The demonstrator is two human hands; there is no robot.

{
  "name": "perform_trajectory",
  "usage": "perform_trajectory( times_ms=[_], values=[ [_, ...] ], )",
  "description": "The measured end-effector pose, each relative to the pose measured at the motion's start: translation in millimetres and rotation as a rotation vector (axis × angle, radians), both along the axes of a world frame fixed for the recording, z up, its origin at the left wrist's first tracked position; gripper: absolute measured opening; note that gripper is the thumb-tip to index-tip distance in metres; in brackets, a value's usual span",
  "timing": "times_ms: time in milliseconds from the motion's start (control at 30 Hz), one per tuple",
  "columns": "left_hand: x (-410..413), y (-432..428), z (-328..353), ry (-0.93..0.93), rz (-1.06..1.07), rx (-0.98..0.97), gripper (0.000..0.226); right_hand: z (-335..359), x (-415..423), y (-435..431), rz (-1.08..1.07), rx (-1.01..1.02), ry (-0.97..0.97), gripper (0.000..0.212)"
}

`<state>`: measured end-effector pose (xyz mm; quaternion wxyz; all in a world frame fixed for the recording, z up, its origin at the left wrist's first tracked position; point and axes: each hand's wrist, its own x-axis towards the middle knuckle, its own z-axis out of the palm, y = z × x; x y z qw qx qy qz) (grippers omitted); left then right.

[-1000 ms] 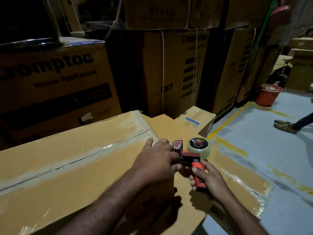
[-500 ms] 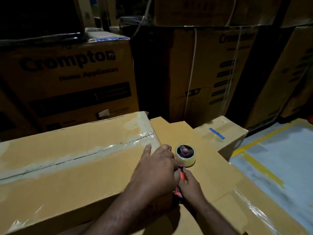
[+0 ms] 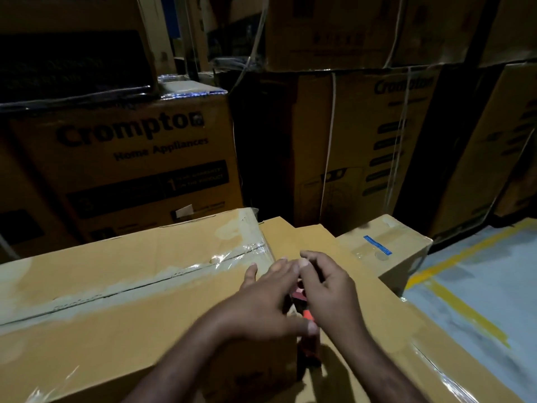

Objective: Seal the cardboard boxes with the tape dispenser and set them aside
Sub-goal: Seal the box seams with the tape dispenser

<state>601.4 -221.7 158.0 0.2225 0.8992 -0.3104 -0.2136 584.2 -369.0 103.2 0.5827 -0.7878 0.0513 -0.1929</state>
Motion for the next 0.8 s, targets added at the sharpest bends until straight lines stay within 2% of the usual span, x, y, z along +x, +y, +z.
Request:
perform_trajectory(
  times_ms=[67, 100, 133, 167, 233, 300, 367, 433, 500, 567, 600, 700, 767, 800],
  values=[
    [10, 13, 11, 0.292, 0.126, -0.375, 0.086, 4, -4, 20, 0.067, -0.001, 0.044, 0.045],
    [16, 18, 13, 0.352, 0.25, -0.537, 0.076, 4, -5, 28, 0.106, -0.048, 0.094, 0.053],
    [23, 21, 15, 0.331, 0.388, -0.624, 0.068, 4, -6, 36, 0.138, -0.123, 0.142, 0.06],
    [32, 21, 15, 0.228, 0.497, -0.634, 0.058, 4, -7, 42, 0.155, -0.203, 0.179, 0.065],
    [58, 15, 15, -0.046, 0.599, -0.49, 0.041, 7, -9, 50, 0.154, -0.298, 0.238, 0.069],
    [79, 5, 13, -0.24, 0.554, -0.175, 0.046, 11, -9, 55, 0.153, -0.332, 0.285, 0.069],
    [93, -7, 11, -0.349, 0.506, 0.135, 0.047, 15, -7, 59, 0.16, -0.37, 0.316, 0.067],
    [101, -21, 18, -0.389, 0.477, 0.306, 0.033, 17, -6, 60, 0.153, -0.409, 0.325, 0.064],
    [108, -30, 30, -0.249, 0.437, 0.307, 0.026, 15, -4, 58, 0.138, -0.431, 0.334, 0.062],
    [110, -30, 45, -0.048, 0.427, 0.229, 0.029, 12, -5, 54, 0.128, -0.449, 0.353, 0.064],
    [110, -27, 49, -0.021, 0.388, 0.244, 0.032, 10, -7, 51, 0.125, -0.456, 0.359, 0.065],
    [114, -13, 45, -0.134, 0.174, 0.402, 0.033, 9, -11, 47, 0.114, -0.468, 0.358, 0.067],
    [122, -6, 36, -0.316, 0.086, 0.439, 0.043, 11, -12, 47, 0.104, -0.495, 0.354, 0.066],
    [128, -4, 30, -0.419, 0.106, 0.417, 0.05, 12, -11, 47, 0.103, -0.521, 0.356, 0.066]
  ],
)
